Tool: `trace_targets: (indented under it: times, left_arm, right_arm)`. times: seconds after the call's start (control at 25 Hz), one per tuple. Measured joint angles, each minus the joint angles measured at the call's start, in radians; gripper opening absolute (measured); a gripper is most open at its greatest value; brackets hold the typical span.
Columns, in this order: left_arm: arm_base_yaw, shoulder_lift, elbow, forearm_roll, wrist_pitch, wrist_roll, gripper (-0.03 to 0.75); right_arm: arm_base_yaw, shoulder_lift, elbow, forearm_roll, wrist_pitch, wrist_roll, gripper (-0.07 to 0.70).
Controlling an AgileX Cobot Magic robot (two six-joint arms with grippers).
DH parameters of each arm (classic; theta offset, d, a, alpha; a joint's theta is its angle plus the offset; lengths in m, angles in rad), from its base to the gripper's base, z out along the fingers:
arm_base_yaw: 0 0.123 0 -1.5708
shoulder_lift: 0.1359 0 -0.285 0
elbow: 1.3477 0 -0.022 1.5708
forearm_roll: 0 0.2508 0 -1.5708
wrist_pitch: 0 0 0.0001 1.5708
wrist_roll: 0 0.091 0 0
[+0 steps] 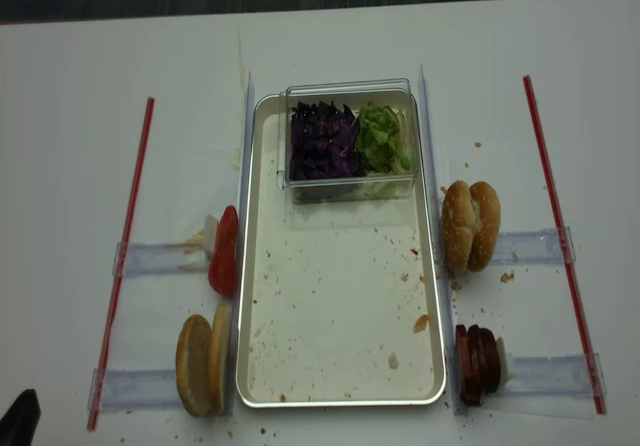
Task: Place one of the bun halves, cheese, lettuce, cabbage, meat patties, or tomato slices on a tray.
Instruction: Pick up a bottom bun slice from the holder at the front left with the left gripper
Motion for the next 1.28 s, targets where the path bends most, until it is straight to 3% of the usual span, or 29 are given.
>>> trace_targets:
  times: [1.04,1.28]
  left_arm:
    - [0.0,0.0,0.0,0.0,0.0,0.0,0.543]
    - [0.0,0.232,0.0,0.0,0.005,0.0,0.543]
  right_arm:
    - [0.0,0.0,0.0,0.0,0.002,0.0,0.693]
    - [0.0,0.0,0.0,0.0,0.002,0.0,0.693]
